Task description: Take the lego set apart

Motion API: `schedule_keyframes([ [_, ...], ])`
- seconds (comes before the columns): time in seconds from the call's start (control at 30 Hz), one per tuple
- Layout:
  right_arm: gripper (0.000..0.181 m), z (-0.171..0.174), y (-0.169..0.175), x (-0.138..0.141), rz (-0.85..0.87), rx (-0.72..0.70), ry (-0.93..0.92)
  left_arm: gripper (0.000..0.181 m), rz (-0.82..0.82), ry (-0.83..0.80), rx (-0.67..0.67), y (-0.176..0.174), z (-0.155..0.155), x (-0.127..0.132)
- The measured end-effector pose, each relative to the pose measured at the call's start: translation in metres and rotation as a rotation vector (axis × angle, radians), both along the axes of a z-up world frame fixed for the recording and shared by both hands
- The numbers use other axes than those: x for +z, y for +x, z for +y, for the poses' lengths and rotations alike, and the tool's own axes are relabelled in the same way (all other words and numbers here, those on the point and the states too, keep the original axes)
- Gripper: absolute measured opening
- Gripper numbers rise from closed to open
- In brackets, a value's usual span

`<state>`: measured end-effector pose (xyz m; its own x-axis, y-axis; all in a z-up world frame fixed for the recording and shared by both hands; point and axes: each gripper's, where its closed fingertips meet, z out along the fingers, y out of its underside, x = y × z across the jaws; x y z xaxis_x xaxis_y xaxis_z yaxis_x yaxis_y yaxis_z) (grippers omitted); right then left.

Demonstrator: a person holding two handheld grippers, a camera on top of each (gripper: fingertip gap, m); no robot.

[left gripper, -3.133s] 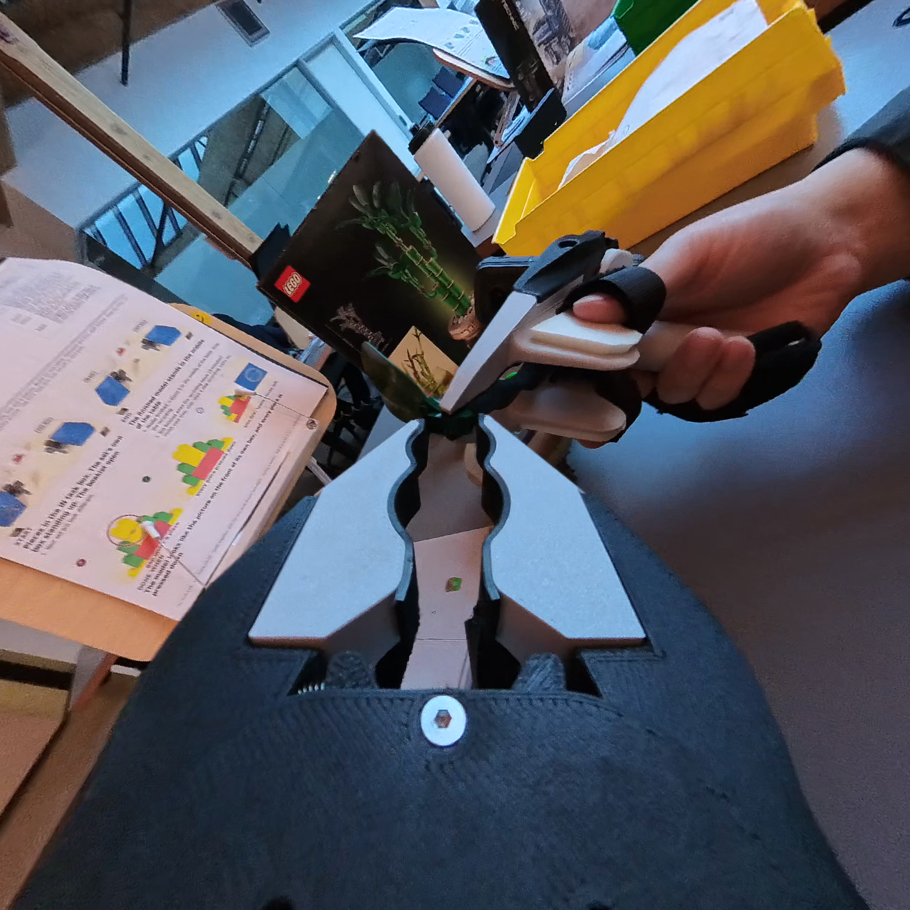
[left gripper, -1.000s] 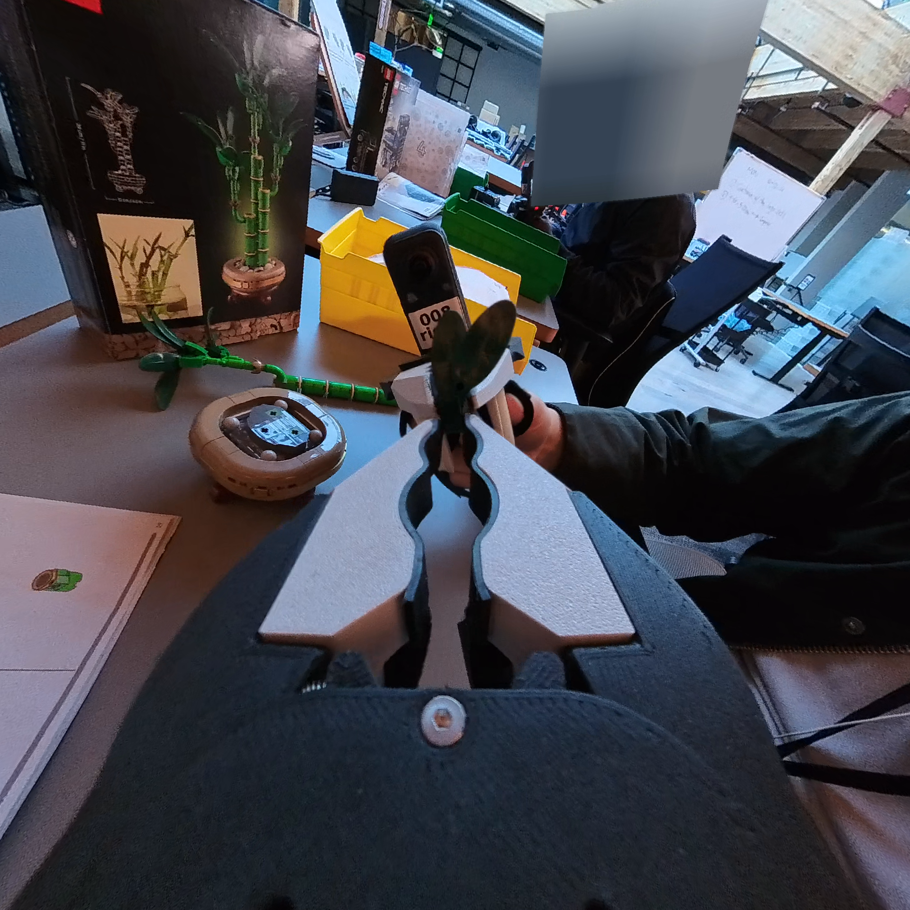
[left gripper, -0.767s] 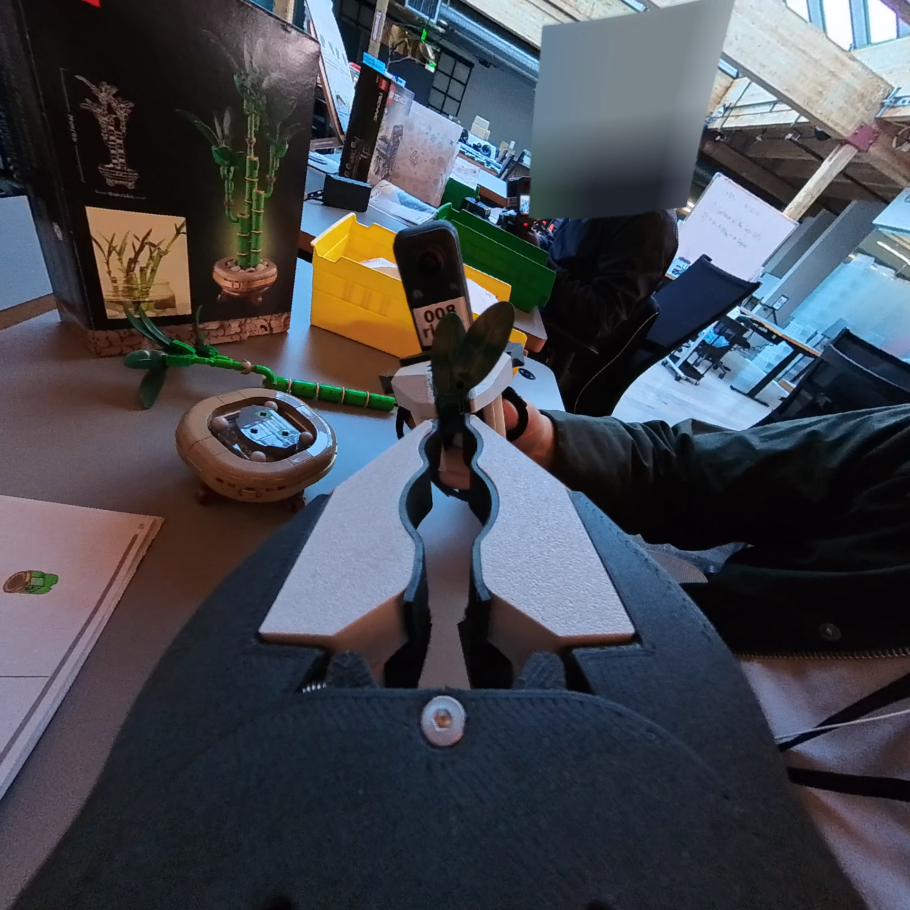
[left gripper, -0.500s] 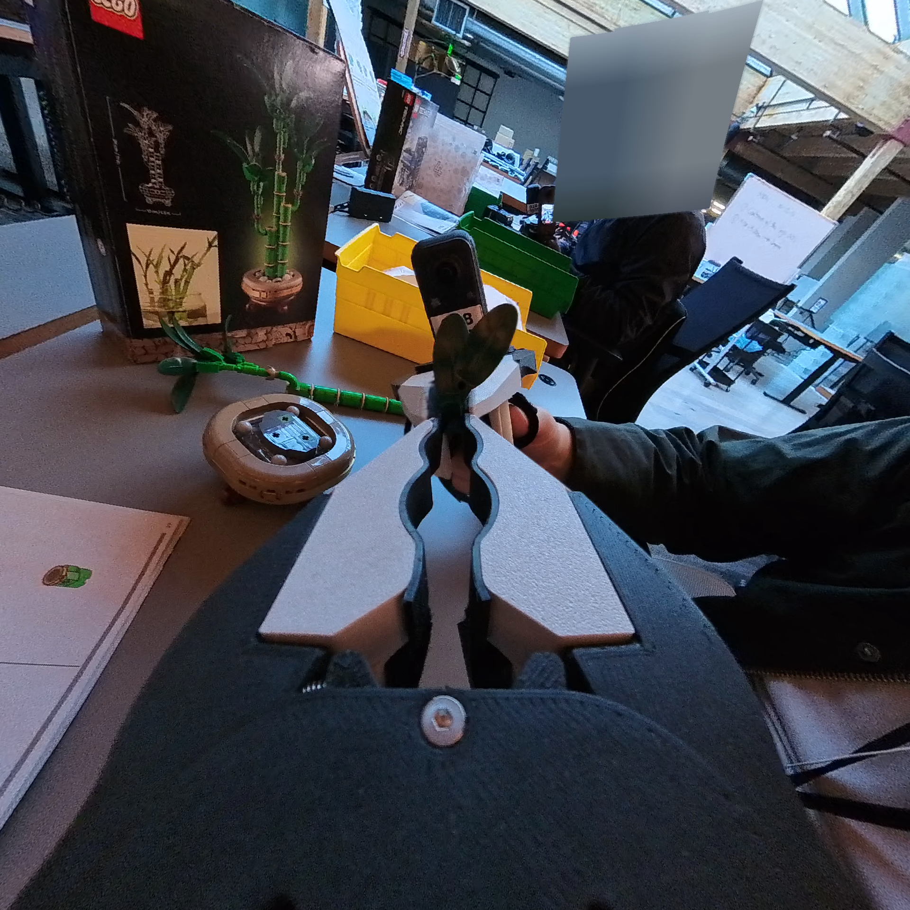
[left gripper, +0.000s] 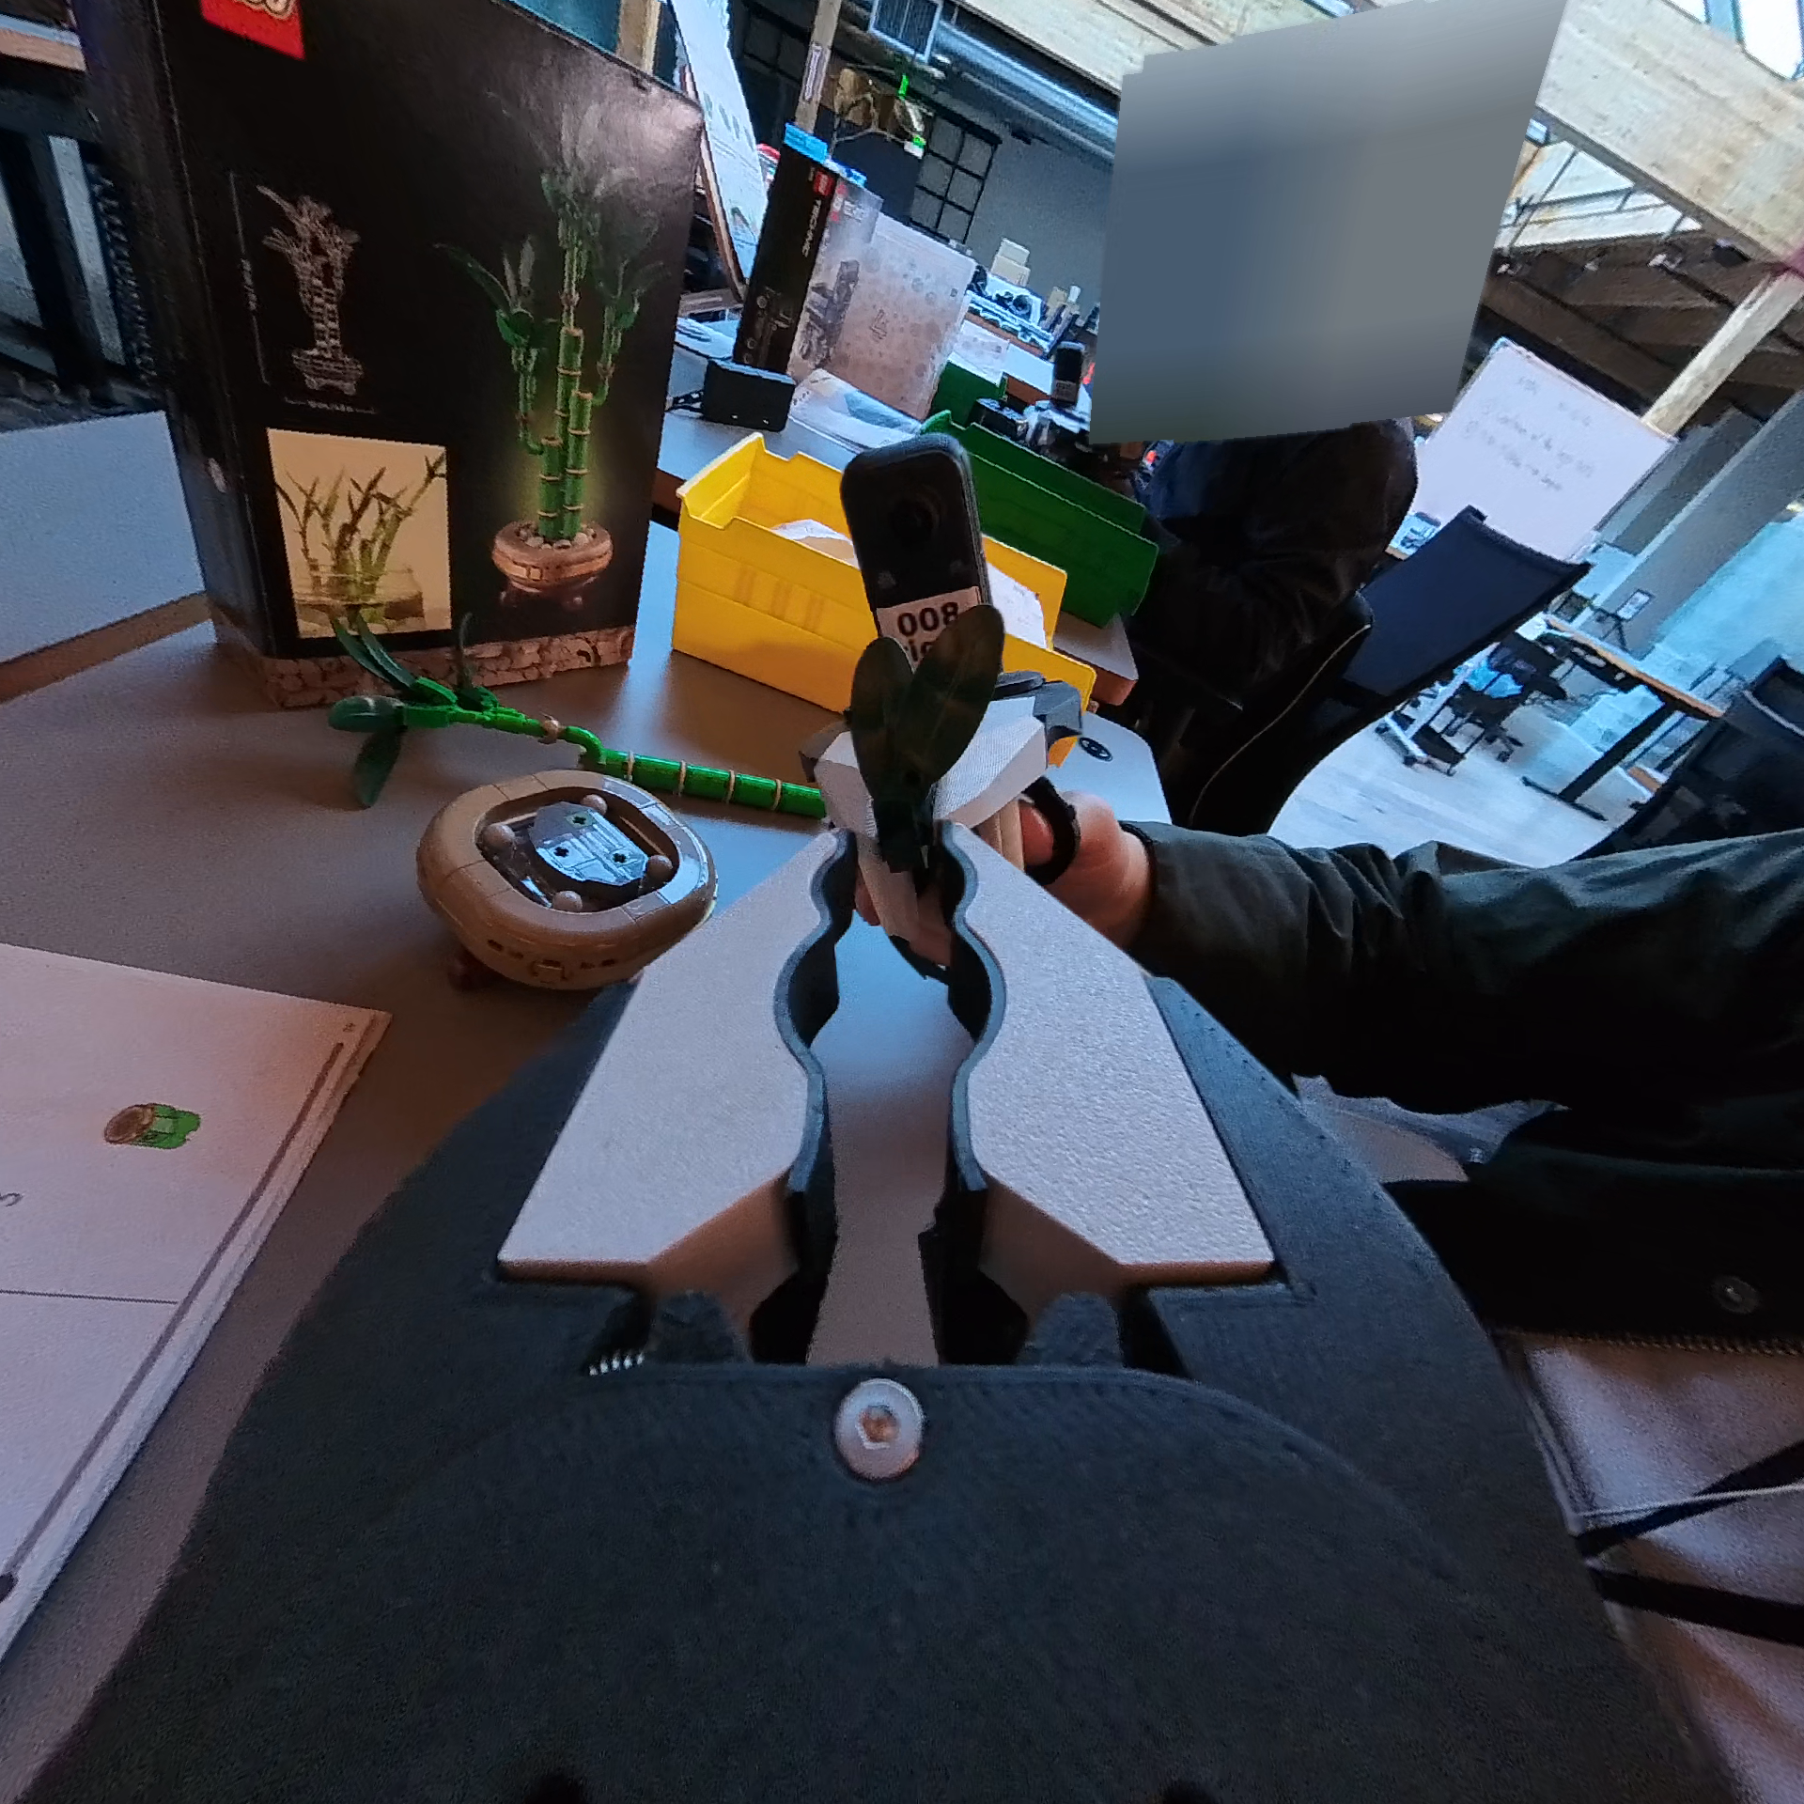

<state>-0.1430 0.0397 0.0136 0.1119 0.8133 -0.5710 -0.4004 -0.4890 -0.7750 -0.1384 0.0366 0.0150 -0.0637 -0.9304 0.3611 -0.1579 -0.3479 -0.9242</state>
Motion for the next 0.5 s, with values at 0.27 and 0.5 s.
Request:
schedule_keyframes([
  [0.27,0.006,-0.0002,-0.0012,-0.0015,-0.006,0.003,0.01,0.007,0.001,0.013,-0.008,0.0001,-0.0013,-0.0013],
  [0.5,0.006,-0.0042,-0.0016,0.0024,0.021,0.028,0.024,0.006,-0.002,0.085,-0.012,0.0,-0.0056,0.0019],
])
